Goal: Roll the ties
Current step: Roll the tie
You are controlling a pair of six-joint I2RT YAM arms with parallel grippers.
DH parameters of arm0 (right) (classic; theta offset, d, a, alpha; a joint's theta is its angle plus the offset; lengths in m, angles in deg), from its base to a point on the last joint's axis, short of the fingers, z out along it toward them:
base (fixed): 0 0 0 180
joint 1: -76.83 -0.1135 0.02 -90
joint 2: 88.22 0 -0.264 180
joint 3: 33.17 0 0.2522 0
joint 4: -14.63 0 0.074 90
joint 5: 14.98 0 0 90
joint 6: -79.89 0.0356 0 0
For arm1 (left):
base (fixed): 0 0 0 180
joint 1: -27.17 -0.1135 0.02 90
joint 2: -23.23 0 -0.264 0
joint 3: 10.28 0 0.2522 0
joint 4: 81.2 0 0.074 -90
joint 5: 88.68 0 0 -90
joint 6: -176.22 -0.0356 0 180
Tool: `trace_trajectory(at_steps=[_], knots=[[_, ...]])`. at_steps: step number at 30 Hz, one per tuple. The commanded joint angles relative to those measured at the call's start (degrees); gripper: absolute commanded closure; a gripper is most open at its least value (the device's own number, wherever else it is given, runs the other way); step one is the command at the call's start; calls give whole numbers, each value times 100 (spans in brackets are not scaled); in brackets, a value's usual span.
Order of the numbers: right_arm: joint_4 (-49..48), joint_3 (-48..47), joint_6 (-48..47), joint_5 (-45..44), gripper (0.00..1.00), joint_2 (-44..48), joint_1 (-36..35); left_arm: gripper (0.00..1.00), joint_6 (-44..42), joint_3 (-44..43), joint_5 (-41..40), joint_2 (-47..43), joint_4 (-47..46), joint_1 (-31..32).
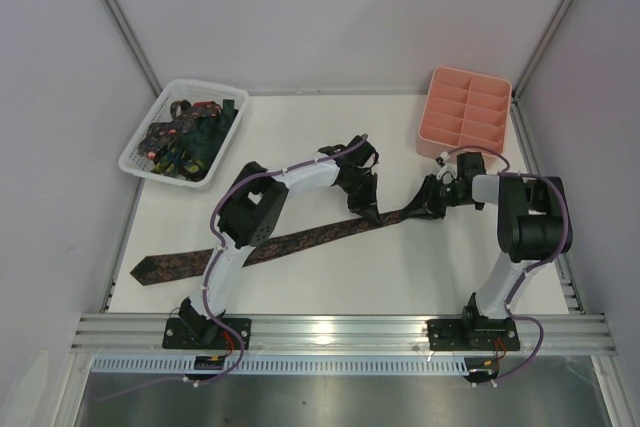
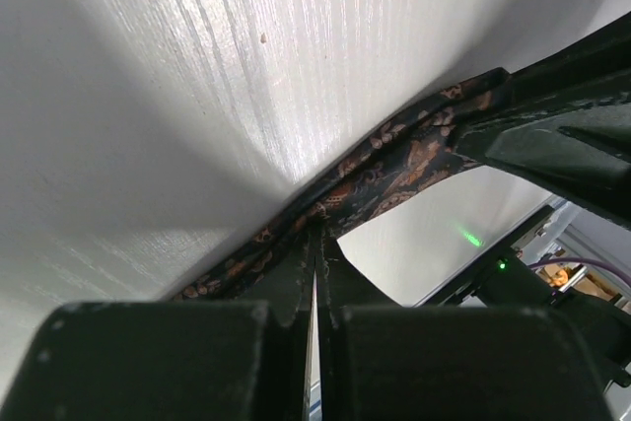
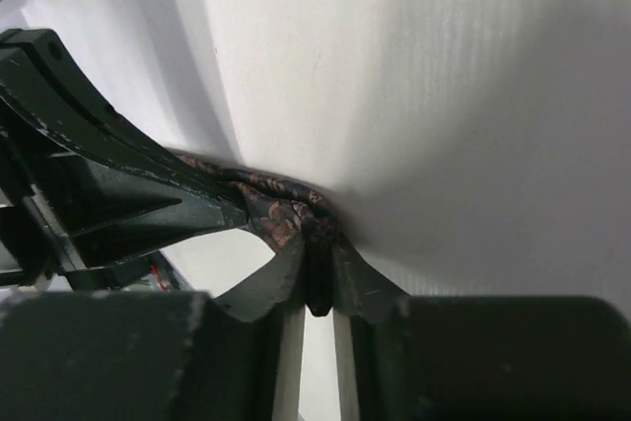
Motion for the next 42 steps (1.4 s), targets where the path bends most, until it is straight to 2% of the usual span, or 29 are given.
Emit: trace_trajectory(at_steps=[1,5,9,13,18,24,29,32,37,42], knots=[[-54,-50,-148,-265,81,244,-300,99,-245,-48,-272,234,266,0],[280,-67,-69,-589,100,754,-669,99,-236,-57,-325,216,301,0],[413,-67,194,-643,100,1246,-951,100,-236,-83,-378,208,380,0],[799,-120,238,-1081,100,1860,-1241,99,-271,-65,-430,137,459,0],[1203,-129,458,-1248,100,2029,-1566,100,-333,31,-413,76,530,79],[940,486,897,-1556,100,2494,-1874,100,-289,462,-527,-241,380,149],[624,759,1223,-1872,100,2653,-2102,100,-306,664,-650,-495,319,193],[746,759,1451,-2329,100,2697,-2173,100,-342,874,-659,-767,231,202],[738,838,1951,-2698,100,2811,-2191,100,-385,1182,-527,-1180,178,211],[878,812,2023,-2884,100,2680,-2217,100,-412,1534,-545,-1576,72,202]])
